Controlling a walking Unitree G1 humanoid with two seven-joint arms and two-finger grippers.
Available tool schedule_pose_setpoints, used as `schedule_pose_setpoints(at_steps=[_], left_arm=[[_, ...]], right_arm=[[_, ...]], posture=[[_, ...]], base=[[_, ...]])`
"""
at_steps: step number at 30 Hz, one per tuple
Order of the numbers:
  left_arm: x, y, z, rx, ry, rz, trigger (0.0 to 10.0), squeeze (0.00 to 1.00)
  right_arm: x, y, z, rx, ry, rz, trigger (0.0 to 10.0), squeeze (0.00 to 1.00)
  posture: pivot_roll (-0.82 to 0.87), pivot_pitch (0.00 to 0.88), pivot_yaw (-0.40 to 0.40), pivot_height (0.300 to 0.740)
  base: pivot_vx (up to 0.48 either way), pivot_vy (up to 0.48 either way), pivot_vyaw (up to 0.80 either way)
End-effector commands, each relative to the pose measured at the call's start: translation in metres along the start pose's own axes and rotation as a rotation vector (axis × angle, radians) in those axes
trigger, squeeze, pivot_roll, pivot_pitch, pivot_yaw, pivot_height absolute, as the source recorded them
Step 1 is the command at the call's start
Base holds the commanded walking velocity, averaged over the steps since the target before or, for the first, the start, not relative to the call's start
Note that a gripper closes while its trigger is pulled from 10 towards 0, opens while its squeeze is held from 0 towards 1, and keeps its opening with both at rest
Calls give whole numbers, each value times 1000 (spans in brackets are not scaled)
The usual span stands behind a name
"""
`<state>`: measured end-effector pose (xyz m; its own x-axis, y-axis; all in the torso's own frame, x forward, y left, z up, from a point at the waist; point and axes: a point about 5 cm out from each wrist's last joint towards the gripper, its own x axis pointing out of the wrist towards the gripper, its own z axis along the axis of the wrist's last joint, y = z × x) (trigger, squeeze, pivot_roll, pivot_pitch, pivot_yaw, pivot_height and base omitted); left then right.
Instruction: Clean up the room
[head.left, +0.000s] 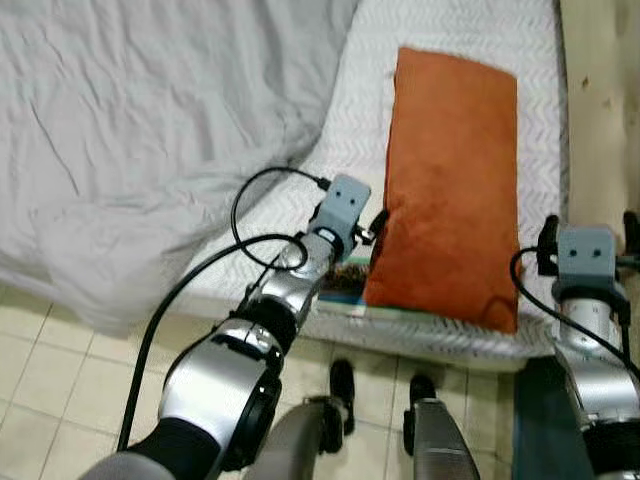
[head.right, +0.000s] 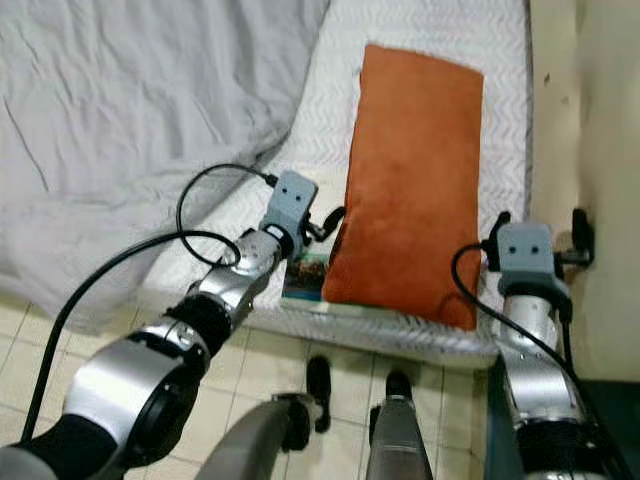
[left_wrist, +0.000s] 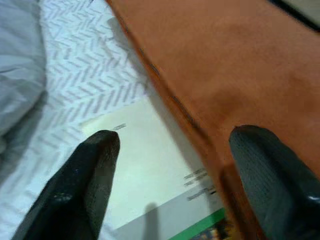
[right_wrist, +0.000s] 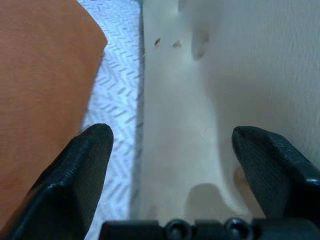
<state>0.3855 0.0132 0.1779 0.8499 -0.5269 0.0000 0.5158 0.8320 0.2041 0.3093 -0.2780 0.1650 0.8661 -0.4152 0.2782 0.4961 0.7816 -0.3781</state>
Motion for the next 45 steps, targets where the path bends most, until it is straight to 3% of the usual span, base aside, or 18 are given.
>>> schedule_pose_setpoints(at_steps=[1, 2, 3, 4, 5, 6, 9, 10, 11, 13, 14, 17, 18, 22, 28, 38, 41, 45], left_arm=[[-1, 1, -2, -16, 0, -2, 10000, 1000], [-1, 4, 3, -28, -28, -4, 10000, 1000], [-1, 8, 6, -45, -57, -2, 10000, 82], [-3, 13, 9, -60, -85, -3, 10000, 82], [-5, 19, 12, -70, -120, -6, 10000, 0], [-5, 19, 12, -70, -120, -6, 10000, 0], [-17, 35, 10, -99, -202, -41, 10000, 0], [-17, 35, 10, -99, -202, -41, 10000, 0], [-36, 46, 1, -121, -236, -101, 10000, 0], [-42, 47, -1, -123, -243, -124, 10000, 0], [-62, 46, -10, -92, -233, -183, 10000, 0], [-88, 45, -21, -73, -196, -208, 10000, 0], [-104, 46, -29, -79, -166, -202, 10000, 0], [-124, 43, -37, -102, -125, -203, 10000, 0], [-159, 29, -46, -160, -49, -203, 10000, 0], [-199, -1, -60, -94, 83, -243, 10000, 0], [-208, -7, -67, -127, 122, -232, 10000, 0], [-212, -15, -67, -147, 143, -229, 10000, 0]], right_arm=[[-7, 0, -9, 41, 55, 12, 10000, 0], [-8, 10, -8, 152, 90, 51, 10000, 0], [-8, 17, -7, 217, 112, 73, 10000, 0], [-8, 22, -6, 287, 133, 94, 10000, 0], [-9, 30, -8, 374, 178, 125, 10000, 0], [-9, 30, -8, 374, 178, 125, 10000, 0], [-8, 48, -19, 553, 310, 180, 10000, 0], [-8, 48, -19, 553, 310, 180, 10000, 0], [-7, 63, -28, 680, 404, 227, 10000, 0], [-6, 67, -30, 710, 428, 244, 10000, 0], [-4, 73, -33, 775, 464, 257, 10000, 0], [2, 75, -28, 777, 444, 292, 10000, 0], [4, 76, -24, 745, 423, 331, 10000, 0], [6, 79, -22, 686, 421, 391, 10000, 0], [16, 76, -22, 881, 507, 381, 10000, 0], [36, 45, -12, 944, 384, 340, 10000, 0], [36, 51, -8, 991, 384, 376, 10000, 0], [26, 76, -13, 1085, 476, 443, 10000, 0]], posture=[[-220, 505, 128, 740], [-208, 507, 134, 740], [-204, 507, 133, 740], [-201, 506, 133, 740], [-191, 504, 135, 740], [-191, 504, 135, 740], [-154, 503, 141, 740], [-154, 503, 141, 740], [-107, 507, 144, 740], [-96, 507, 145, 740], [-75, 507, 144, 740], [-44, 505, 143, 740], [-39, 504, 137, 740], [-34, 499, 132, 740], [-27, 479, 124, 740], [-25, 473, 108, 740], [-23, 476, 105, 740], [-14, 477, 105, 740]], base=[[0, 0, 0], [0, 0, 0], [0, 0, 0], [0, 0, 0], [0, 0, 0], [0, 0, 0], [0, 0, 0], [0, 0, 0], [0, 0, 0], [0, 0, 0], [0, 0, 0], [0, 0, 0], [0, 0, 0], [0, 0, 0], [0, 0, 0], [0, 0, 0], [0, 0, 0], [0, 0, 0]])
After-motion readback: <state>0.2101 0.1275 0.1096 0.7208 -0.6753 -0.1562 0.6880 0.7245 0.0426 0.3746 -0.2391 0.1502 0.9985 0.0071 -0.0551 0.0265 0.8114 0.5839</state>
